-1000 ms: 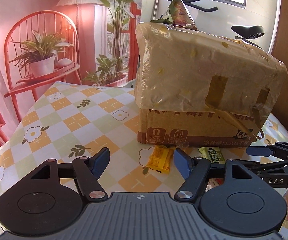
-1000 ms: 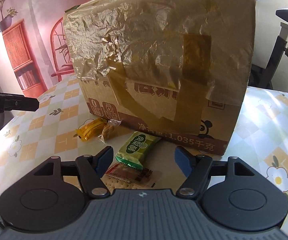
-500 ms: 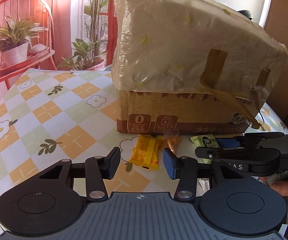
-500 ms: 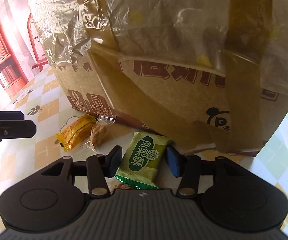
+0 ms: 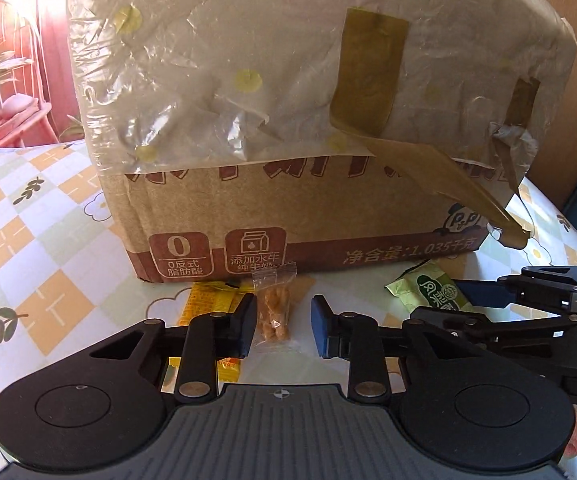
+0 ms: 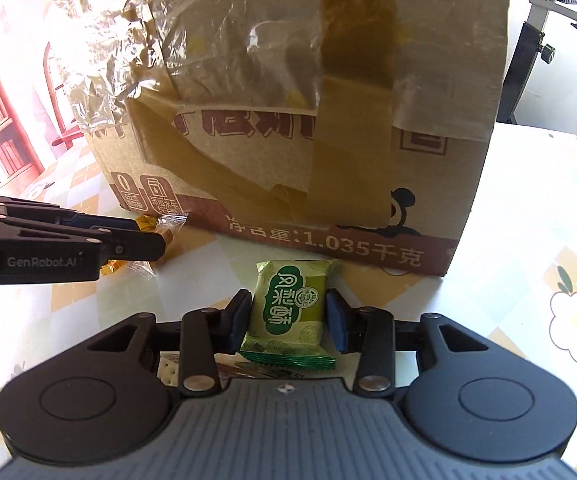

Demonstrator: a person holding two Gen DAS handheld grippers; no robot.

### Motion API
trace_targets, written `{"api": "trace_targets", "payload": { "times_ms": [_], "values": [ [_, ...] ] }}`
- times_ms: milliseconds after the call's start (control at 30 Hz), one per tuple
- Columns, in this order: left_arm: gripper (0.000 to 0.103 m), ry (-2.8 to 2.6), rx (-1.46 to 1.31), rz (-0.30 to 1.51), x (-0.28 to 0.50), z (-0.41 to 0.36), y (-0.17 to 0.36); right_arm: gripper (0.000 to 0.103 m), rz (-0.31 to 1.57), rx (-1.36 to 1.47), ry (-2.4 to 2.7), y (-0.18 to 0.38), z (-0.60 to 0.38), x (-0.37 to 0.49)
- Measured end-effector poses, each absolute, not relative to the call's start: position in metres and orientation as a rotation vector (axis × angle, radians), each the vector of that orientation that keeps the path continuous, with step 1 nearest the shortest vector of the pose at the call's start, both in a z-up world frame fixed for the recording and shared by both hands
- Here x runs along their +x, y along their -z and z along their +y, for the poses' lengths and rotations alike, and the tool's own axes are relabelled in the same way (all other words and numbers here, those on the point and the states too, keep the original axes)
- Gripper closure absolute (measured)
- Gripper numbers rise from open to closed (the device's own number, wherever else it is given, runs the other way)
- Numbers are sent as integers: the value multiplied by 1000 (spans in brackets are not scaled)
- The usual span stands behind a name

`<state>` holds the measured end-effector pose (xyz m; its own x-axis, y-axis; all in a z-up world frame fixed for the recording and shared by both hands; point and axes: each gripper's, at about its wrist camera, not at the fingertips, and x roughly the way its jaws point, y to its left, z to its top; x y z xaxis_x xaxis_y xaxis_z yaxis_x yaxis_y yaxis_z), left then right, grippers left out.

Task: Organize snacks
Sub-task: 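Grasp the green packet with the right gripper while the left grasps the clear snack packet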

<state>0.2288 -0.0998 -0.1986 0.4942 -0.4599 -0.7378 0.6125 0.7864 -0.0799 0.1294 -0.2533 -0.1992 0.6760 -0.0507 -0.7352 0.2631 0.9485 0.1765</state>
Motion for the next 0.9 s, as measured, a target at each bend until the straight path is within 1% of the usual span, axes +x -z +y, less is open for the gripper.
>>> {"api": "trace_targets", "payload": {
  "times_ms": [100, 167, 233, 300, 500, 900],
  "values": [
    [75, 635, 218, 838, 230, -105, 205, 61, 805, 280, 179, 200, -252, 129],
    [80, 619, 224, 855, 235, -109, 213, 61, 803, 283, 179, 199, -253, 127],
    [84, 601, 249, 830, 232, -110, 216, 60, 802, 283, 178, 201, -253, 128],
    [85, 588, 267, 826, 229, -112, 216, 60, 803, 283, 175, 201, -251, 131],
    [86, 580, 245, 793, 210, -108, 203, 62, 791, 301, 173, 195, -252, 123],
    [86, 553, 164, 691, 165, -70, 156, 62, 689, 262, 107, 154, -232, 96]
  ]
}}
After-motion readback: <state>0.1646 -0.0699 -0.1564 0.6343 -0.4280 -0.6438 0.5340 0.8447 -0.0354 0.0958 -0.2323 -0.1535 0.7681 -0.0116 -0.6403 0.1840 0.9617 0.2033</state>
